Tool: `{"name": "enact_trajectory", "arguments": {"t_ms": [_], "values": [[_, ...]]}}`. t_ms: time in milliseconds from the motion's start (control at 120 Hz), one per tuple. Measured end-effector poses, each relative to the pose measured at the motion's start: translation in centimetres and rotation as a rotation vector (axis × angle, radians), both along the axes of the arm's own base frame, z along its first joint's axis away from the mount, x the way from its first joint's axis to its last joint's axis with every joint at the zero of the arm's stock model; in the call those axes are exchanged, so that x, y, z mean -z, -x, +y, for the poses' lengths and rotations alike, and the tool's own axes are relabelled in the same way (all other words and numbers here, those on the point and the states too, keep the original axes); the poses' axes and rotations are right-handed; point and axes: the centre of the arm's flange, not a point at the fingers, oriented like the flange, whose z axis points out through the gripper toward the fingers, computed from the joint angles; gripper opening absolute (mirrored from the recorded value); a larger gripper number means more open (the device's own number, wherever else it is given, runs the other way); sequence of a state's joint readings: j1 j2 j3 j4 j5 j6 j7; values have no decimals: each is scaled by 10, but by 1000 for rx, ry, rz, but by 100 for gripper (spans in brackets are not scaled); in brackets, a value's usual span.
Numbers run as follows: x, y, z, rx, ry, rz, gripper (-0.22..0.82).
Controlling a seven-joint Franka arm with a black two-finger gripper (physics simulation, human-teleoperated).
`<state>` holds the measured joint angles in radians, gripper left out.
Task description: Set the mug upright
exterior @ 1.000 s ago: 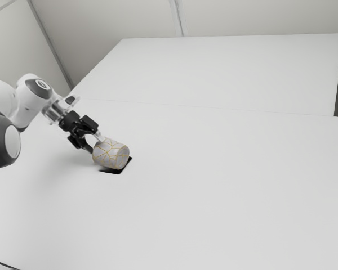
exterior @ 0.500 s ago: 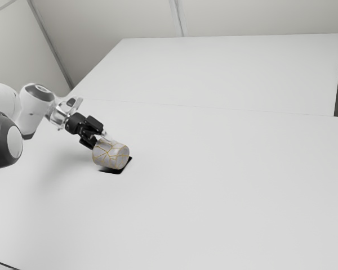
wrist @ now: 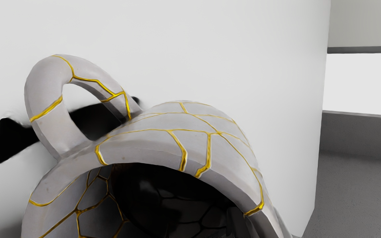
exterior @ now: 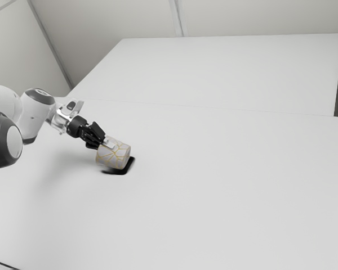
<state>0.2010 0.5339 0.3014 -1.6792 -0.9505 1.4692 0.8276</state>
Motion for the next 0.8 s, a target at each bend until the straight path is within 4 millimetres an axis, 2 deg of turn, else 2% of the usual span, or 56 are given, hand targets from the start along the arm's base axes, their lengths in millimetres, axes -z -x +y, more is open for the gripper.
{"name": "enact_trajectory", "arguments": {"t_ms": [108,233,475,650,800], "values": [[1,1,0,-2,3,-2,-17],[-2,1,0,-4,0,-8,-18],[-20,-2,-2,-5,-19,-23,-18],[-56,-12,-28,8,-125,-49,-18],[-69,-8,-73,13,-307,-19,-18]]}}
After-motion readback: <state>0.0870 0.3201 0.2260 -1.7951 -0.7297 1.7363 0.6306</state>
